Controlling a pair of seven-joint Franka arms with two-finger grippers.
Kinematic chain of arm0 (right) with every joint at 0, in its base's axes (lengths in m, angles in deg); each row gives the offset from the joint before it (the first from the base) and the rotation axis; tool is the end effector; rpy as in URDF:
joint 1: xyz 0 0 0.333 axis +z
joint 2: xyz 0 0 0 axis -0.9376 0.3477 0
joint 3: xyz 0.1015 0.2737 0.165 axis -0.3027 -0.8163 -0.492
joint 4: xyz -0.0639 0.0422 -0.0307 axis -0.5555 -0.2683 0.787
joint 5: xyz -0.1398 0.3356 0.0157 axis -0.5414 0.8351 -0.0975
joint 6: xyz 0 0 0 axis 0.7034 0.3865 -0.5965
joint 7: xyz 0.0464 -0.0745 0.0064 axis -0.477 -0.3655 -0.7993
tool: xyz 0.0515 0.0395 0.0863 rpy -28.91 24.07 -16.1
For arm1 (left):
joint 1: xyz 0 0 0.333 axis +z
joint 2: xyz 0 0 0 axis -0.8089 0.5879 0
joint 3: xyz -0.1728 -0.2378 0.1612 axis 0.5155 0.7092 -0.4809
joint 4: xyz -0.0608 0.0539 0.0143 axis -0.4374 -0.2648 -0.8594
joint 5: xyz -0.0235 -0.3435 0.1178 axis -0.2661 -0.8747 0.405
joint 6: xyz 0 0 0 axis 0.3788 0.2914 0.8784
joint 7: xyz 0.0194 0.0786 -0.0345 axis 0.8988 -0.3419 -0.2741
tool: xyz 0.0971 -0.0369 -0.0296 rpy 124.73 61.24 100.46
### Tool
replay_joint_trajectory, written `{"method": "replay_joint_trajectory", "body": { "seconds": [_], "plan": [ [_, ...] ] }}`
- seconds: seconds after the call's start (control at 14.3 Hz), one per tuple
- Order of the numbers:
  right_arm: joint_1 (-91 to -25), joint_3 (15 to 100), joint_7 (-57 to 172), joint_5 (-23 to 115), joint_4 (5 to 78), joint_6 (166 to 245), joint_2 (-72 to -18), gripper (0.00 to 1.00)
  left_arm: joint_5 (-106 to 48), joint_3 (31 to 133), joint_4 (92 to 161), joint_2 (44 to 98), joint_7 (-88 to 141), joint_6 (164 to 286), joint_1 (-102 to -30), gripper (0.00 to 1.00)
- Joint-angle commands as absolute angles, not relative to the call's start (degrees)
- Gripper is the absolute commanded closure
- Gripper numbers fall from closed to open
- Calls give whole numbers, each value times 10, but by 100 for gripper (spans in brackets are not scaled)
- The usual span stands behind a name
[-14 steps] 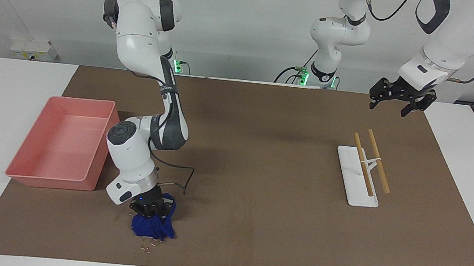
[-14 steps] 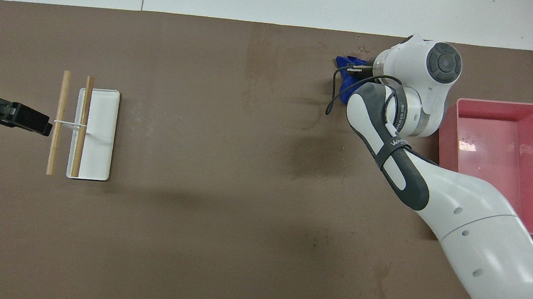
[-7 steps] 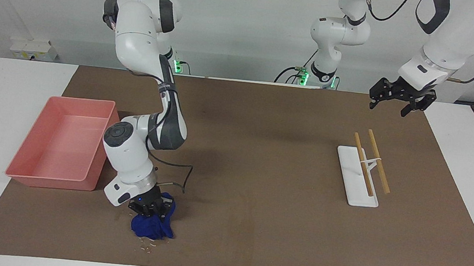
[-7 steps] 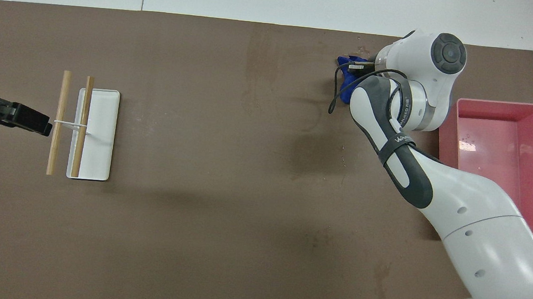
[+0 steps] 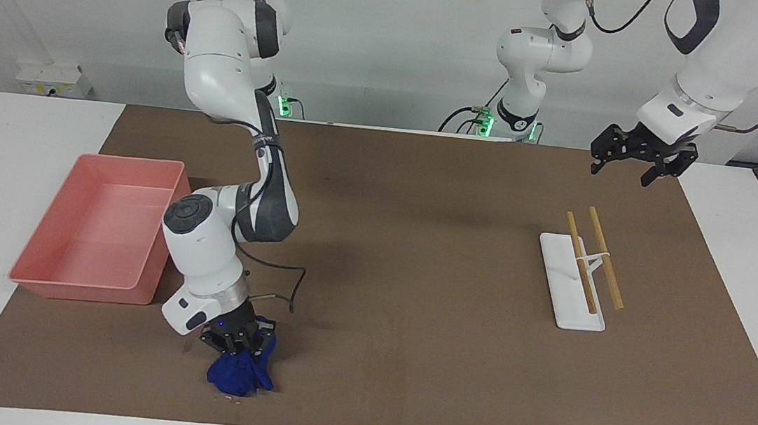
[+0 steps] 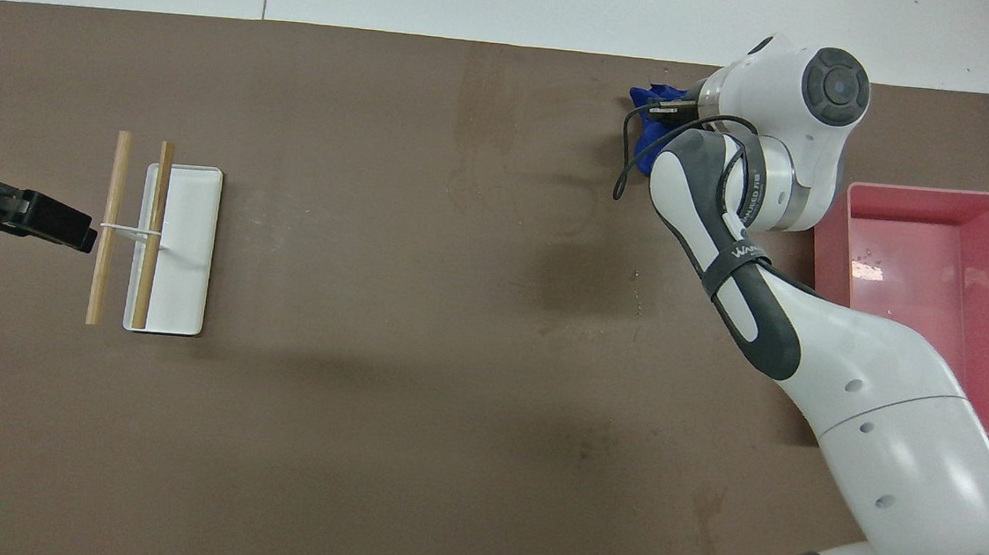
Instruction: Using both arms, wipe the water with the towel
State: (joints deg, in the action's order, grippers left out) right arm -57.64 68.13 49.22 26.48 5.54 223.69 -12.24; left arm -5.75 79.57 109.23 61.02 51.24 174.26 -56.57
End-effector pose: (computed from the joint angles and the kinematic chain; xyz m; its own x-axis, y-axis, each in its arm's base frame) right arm 0.7678 0.1345 0.3432 0.9434 0.0299 0.3302 0.0772 -0.9884 -0.1311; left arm 0.5162 -0.0360 0.6295 0.9715 -0.2283 -0.0640 -0.2257 -0.9732 0.0445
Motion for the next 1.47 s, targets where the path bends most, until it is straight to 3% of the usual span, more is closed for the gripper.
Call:
{"method": "replay_joint_trajectory", "body": {
  "seconds": [0.0,1.12,1.4],
  "plan": [
    [-586,672,502,250,19,2238,-99,100,-47,794,1098,604,515,1737,-567,0],
    [-571,668,478,257,23,2345,-34,100,-47,794,1098,604,515,1737,-567,0],
    [-568,667,478,257,24,2338,-35,100,-47,794,1098,604,515,1737,-567,0]
  ]
}}
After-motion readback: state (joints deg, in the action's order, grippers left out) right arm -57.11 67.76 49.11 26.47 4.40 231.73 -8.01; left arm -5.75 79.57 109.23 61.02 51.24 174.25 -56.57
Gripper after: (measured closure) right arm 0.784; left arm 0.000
